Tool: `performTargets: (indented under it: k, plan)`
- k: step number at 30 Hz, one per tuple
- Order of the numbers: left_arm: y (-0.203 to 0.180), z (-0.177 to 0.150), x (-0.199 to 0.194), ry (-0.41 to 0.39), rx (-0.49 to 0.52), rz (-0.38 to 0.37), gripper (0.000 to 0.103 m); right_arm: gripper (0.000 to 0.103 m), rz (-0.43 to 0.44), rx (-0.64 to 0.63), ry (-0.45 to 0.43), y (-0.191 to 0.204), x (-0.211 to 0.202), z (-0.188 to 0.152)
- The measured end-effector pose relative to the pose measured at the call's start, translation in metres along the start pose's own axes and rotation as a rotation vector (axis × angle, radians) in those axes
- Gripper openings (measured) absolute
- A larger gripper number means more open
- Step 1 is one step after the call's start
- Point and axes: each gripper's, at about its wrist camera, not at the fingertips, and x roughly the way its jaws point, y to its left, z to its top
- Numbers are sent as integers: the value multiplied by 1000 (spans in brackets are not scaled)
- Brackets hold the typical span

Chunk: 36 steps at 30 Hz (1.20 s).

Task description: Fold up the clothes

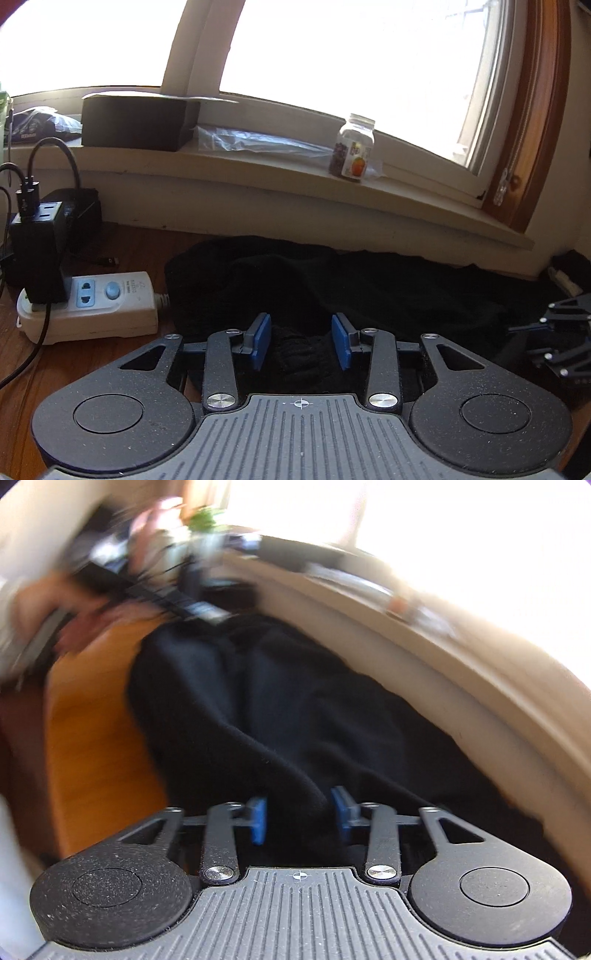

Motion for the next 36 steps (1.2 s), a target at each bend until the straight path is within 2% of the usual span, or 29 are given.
performTargets:
  k: [4,8,11,12,13,18,19,21,22,23,27,32,36]
  plan:
    - [13,-6,-35,-50,-47,-22,44,31,3,153,28,-28,15,-3]
    - [13,-21,-54,-35,-39,-97,58,33,17,244,46,-39,26,-11]
    - [3,-30,-55,-27,11,-128,61,36,11,249,52,-38,29,-17]
    - [-1,-30,-53,-27,19,-142,68,36,8,245,52,-37,28,-19]
    - [-4,-30,-50,-25,25,-158,70,37,4,245,55,-36,29,-19]
    - [-26,-26,-24,9,48,-199,70,42,-12,230,58,-34,30,-17]
    - [-29,-26,-19,16,55,-184,69,43,-15,230,57,-34,30,-18]
    - [-34,-25,-13,24,71,-159,40,43,-19,227,52,-35,27,-19]
    - [-36,-24,-13,16,77,-146,38,43,-22,225,48,-35,25,-19]
    - [-37,-21,-16,-1,78,-133,29,43,-25,222,39,-35,22,-19]
    - [-32,1,-43,-86,9,-153,28,46,-40,194,3,-36,1,-21]
    - [-35,14,-63,-121,12,-188,29,45,-42,149,-11,-34,-22,-24]
    - [-36,18,-78,-174,-31,-233,22,45,-54,119,-7,-31,-33,-28]
